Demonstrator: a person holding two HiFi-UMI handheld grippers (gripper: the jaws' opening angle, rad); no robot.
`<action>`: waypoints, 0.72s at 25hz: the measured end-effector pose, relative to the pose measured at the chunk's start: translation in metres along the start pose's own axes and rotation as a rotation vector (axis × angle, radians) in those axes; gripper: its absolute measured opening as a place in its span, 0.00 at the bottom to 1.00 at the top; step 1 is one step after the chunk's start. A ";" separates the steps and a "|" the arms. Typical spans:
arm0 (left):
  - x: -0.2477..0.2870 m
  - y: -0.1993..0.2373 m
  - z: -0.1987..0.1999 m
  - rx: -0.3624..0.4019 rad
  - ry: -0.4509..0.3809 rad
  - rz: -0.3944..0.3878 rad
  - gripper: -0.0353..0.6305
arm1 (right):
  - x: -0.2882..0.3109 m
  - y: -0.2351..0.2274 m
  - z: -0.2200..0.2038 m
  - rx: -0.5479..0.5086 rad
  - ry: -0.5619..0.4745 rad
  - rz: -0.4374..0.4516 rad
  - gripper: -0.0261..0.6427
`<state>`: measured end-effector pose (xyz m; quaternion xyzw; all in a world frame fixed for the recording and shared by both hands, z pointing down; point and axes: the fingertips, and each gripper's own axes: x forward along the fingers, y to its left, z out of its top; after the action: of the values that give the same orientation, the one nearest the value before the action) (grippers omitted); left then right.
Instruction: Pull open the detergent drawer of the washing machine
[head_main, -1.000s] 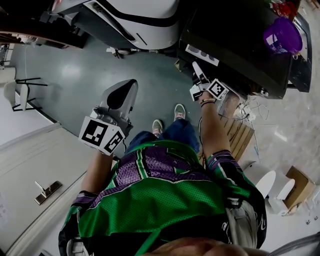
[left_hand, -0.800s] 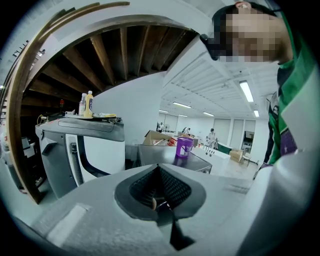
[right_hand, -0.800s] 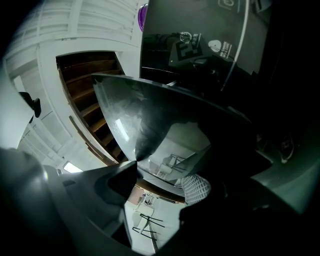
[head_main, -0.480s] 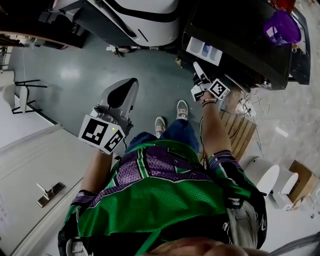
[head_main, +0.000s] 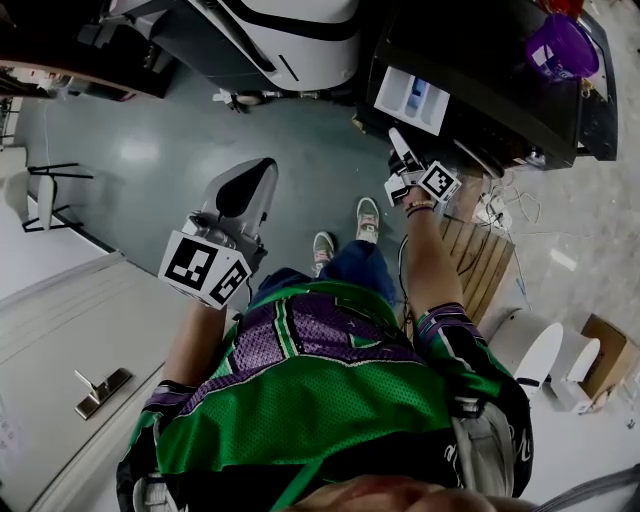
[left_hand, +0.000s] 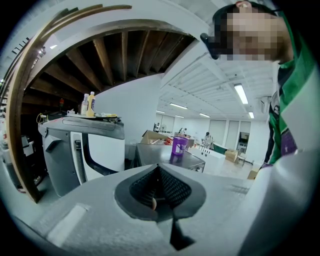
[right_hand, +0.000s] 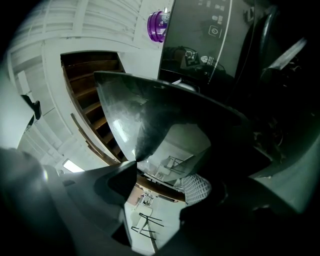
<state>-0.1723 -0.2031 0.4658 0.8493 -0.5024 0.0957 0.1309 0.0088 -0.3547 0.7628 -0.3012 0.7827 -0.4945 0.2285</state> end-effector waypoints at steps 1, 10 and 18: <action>-0.003 0.000 -0.001 0.000 -0.001 -0.001 0.08 | -0.001 0.002 -0.002 -0.006 0.001 0.003 0.44; -0.025 -0.007 -0.008 0.004 -0.013 -0.025 0.08 | -0.017 0.007 -0.022 -0.003 -0.003 -0.013 0.44; -0.050 -0.010 -0.015 0.006 -0.030 -0.044 0.08 | -0.035 0.009 -0.039 -0.026 0.000 -0.083 0.44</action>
<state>-0.1873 -0.1523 0.4645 0.8619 -0.4852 0.0816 0.1227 0.0058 -0.3025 0.7722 -0.3365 0.7757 -0.4934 0.2037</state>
